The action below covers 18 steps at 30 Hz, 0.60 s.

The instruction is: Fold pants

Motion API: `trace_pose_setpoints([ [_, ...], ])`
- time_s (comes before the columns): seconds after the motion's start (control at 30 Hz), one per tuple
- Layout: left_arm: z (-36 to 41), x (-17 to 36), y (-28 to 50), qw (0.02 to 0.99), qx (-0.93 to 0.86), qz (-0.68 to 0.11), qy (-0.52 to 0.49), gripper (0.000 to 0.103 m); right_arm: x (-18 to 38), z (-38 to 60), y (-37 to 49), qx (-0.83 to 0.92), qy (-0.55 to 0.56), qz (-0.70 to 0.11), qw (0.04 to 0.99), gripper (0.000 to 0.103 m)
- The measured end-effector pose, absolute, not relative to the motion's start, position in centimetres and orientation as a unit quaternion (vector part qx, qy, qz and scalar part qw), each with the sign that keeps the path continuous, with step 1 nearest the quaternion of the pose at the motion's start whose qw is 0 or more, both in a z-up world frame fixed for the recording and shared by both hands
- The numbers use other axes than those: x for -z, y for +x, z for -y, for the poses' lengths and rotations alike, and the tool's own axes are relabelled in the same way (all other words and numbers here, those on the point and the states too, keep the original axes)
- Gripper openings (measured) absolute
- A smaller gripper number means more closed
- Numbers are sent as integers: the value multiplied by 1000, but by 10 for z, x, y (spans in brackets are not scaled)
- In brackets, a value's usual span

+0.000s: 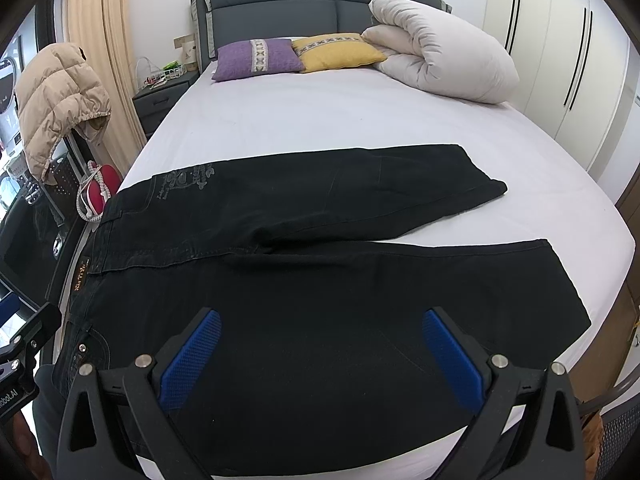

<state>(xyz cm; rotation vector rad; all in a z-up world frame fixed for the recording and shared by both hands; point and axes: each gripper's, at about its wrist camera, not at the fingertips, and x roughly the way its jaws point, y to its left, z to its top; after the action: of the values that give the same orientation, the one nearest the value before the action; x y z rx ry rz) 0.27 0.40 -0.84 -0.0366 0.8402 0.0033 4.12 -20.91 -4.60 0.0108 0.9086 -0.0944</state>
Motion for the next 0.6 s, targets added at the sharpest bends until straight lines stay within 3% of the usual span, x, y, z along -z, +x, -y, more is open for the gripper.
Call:
trace_pose_setpoints([
  [0.6,-4,8,3,913,-2,-409,-18,103,45,206,40,42,0,-442,896,103],
])
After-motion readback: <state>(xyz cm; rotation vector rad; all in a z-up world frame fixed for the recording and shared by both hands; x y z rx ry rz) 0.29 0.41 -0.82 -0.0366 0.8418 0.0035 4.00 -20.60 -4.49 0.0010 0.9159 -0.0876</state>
